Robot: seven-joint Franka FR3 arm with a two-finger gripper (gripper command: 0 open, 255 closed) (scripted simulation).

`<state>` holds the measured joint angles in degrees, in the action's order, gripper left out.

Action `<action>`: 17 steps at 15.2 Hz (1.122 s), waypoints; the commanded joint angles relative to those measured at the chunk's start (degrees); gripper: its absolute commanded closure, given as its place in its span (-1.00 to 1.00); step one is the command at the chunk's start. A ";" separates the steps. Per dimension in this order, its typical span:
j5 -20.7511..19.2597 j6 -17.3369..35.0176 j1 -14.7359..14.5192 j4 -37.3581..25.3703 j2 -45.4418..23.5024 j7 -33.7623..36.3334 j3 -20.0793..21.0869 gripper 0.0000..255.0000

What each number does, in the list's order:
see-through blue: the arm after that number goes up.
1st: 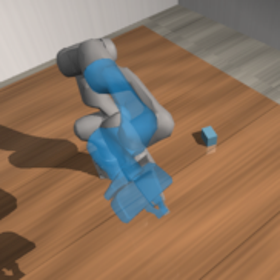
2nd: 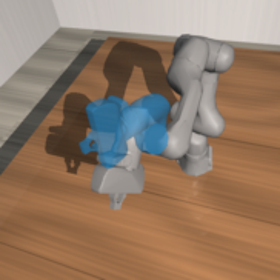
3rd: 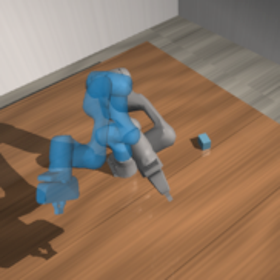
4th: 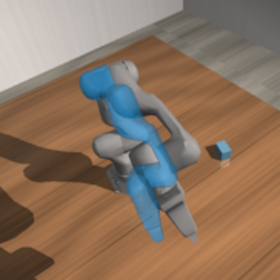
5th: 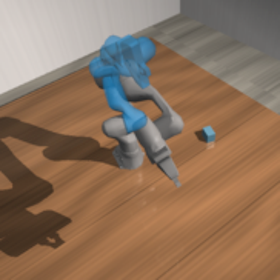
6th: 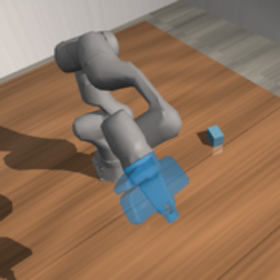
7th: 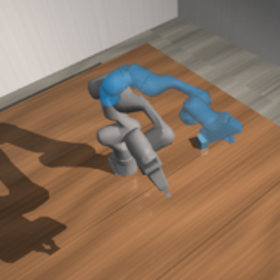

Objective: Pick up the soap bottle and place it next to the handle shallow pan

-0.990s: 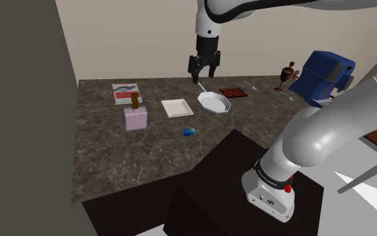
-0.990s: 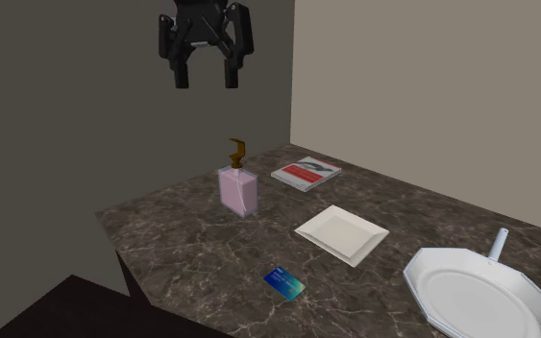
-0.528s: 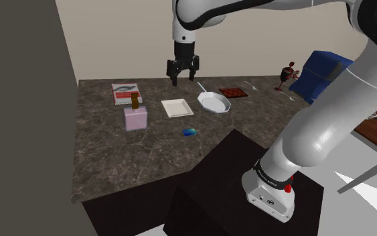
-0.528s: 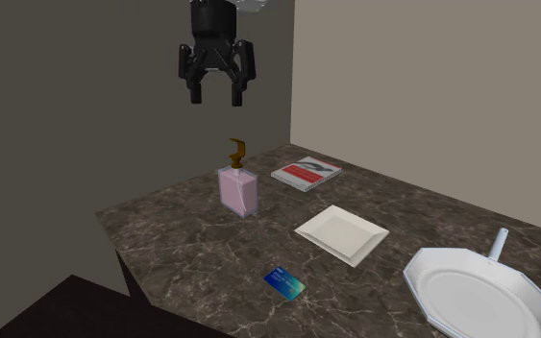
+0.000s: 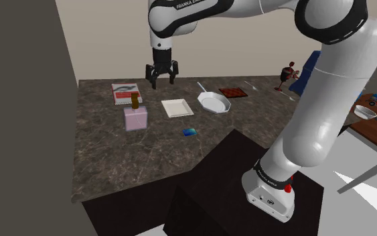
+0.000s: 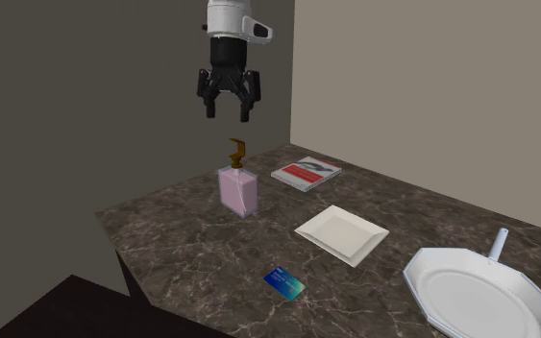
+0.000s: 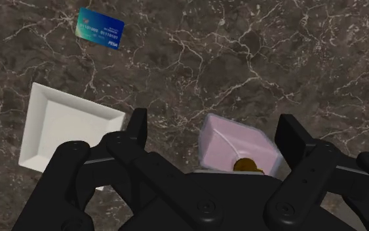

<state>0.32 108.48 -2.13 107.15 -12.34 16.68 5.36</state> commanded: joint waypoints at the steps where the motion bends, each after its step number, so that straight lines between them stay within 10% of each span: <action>1: 0.01 0.19 -0.31 -5.08 -5.43 0.75 0.08 -1.00; 13: 0.41 -9.01 -2.78 -45.22 -37.22 4.09 0.04 -1.00; 17: 0.43 -5.85 -2.80 -41.95 -37.10 4.07 0.05 -1.00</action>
<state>0.75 101.80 -4.99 64.57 -49.26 20.84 5.43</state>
